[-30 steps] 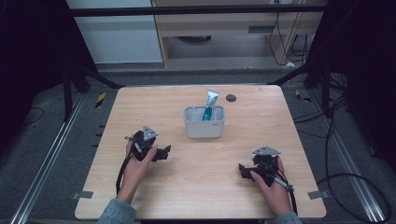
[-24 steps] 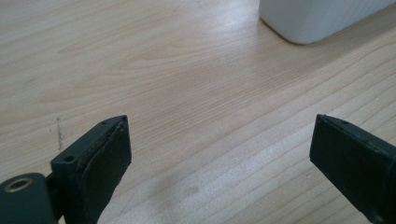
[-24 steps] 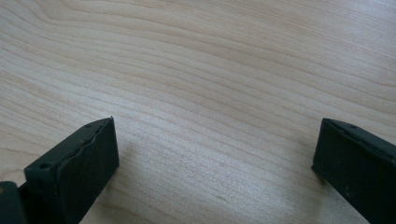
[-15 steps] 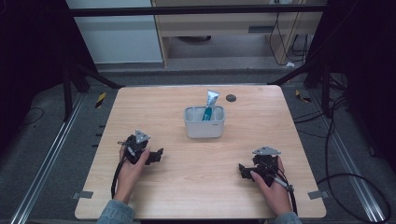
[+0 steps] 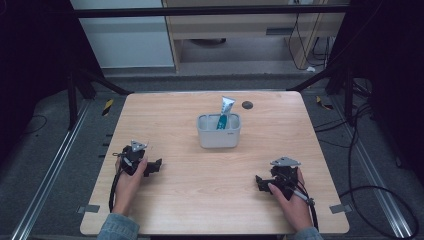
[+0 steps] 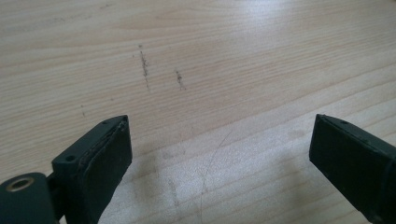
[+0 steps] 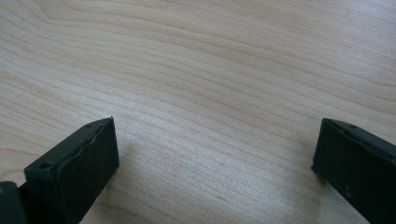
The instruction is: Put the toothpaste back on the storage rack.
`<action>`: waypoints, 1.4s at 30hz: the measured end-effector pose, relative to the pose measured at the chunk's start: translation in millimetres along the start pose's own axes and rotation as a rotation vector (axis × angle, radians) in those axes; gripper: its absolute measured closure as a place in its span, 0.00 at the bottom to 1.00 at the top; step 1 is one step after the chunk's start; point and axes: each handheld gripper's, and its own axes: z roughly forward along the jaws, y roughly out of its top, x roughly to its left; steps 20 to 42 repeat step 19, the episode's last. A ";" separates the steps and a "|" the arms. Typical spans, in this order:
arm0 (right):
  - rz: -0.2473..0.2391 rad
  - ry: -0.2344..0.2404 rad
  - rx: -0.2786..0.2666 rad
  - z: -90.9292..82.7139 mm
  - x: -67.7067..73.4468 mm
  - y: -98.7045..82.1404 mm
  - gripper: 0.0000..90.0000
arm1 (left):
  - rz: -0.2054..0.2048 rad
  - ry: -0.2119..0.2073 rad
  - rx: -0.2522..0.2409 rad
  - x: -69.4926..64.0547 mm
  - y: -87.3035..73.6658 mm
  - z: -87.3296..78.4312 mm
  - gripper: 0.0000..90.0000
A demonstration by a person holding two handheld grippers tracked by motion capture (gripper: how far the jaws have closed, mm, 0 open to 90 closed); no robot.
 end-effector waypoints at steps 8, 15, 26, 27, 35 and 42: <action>0.000 0.000 0.000 0.0 0.0 0.0 0.00 | -0.003 -0.020 -0.023 3.1 -5.6 8.5 0.02; 0.000 -0.001 0.000 -0.1 0.1 -0.1 0.00 | 0.007 -0.034 -0.016 5.6 -4.6 9.9 0.00; -0.007 -0.003 -0.002 0.0 1.2 -0.5 0.00 | -0.019 -0.009 -0.014 6.9 -4.4 10.0 0.00; -0.007 -0.003 -0.002 0.0 1.2 -0.5 0.00 | -0.019 -0.009 -0.014 6.9 -4.4 10.0 0.00; -0.007 -0.003 -0.002 0.0 1.2 -0.5 0.00 | -0.019 -0.009 -0.014 6.9 -4.4 10.0 0.00; -0.007 -0.003 -0.002 0.0 1.2 -0.5 0.00 | -0.019 -0.009 -0.014 6.9 -4.4 10.0 0.00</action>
